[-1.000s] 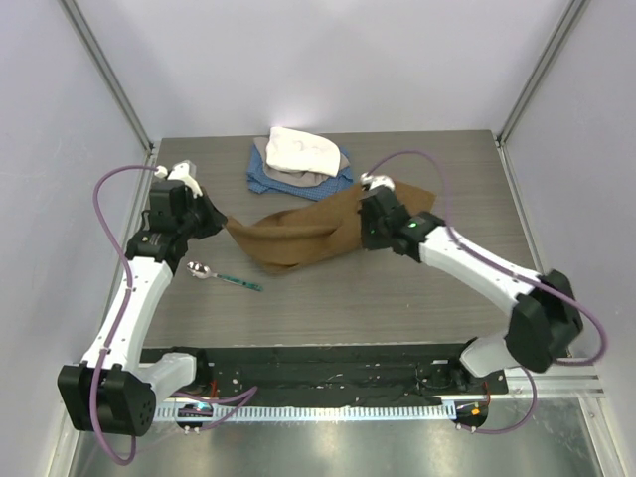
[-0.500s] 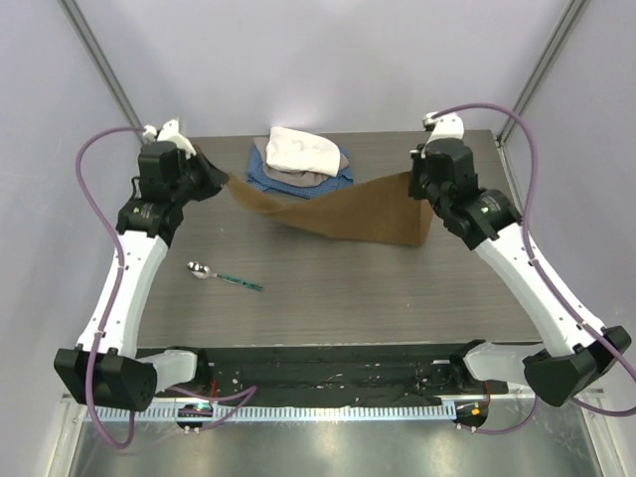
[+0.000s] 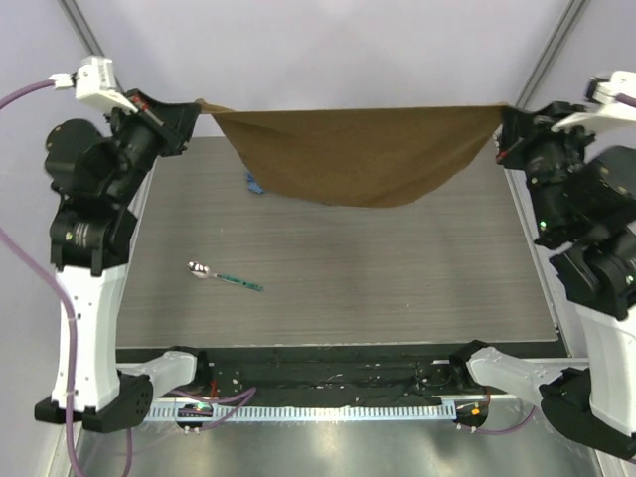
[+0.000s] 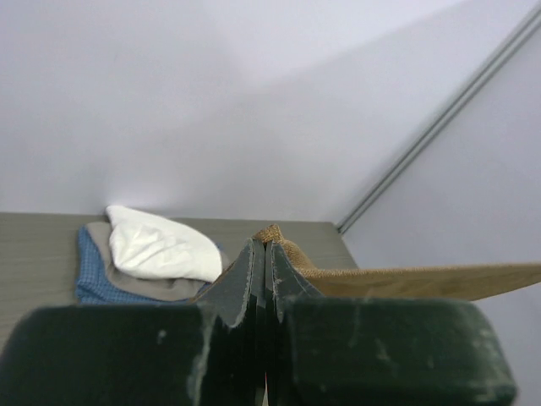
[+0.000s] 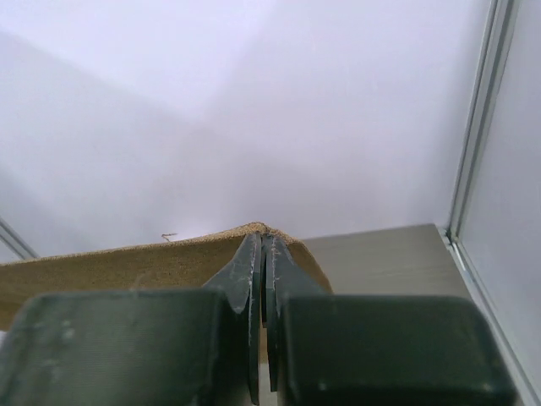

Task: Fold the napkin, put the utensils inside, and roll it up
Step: Flatten the napkin out

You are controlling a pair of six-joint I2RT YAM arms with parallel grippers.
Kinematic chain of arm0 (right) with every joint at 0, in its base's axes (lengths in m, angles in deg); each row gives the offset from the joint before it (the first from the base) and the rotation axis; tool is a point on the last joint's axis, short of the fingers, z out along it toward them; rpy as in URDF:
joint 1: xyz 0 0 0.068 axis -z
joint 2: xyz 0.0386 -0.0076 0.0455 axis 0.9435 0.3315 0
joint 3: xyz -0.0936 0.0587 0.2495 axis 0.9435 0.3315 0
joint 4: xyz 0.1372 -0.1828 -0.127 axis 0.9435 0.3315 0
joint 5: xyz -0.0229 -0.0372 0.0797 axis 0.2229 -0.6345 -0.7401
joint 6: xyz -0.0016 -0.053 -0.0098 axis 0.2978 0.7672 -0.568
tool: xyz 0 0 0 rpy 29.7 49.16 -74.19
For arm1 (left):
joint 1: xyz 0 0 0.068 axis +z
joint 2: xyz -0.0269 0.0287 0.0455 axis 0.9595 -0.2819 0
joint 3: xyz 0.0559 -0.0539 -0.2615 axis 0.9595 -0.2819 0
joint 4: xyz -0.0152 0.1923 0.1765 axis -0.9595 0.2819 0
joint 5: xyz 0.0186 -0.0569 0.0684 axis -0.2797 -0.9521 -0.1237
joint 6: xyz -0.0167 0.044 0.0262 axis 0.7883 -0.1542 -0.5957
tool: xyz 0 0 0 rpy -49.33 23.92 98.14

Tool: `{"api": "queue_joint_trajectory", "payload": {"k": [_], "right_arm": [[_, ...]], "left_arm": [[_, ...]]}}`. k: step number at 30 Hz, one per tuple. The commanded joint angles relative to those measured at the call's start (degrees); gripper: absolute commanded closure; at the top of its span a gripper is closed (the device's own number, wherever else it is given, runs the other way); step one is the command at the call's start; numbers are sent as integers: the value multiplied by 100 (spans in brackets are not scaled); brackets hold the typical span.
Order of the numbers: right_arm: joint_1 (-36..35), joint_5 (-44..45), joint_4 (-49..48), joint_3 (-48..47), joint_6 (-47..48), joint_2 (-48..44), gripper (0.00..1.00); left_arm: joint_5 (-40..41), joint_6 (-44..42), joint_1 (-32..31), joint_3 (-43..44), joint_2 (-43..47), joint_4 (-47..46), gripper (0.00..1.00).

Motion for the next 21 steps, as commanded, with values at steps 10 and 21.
{"api": "queue_joint_trajectory", "payload": {"k": [10, 21], "right_arm": [[1853, -1134, -485, 351, -261, 1591, 99], [3920, -2501, 206, -2429, -492, 3111, 99]], "left_arm": [[-470, 569, -275, 377, -1576, -453, 100], [-723, 603, -1515, 4788, -5321, -716, 100]]}}
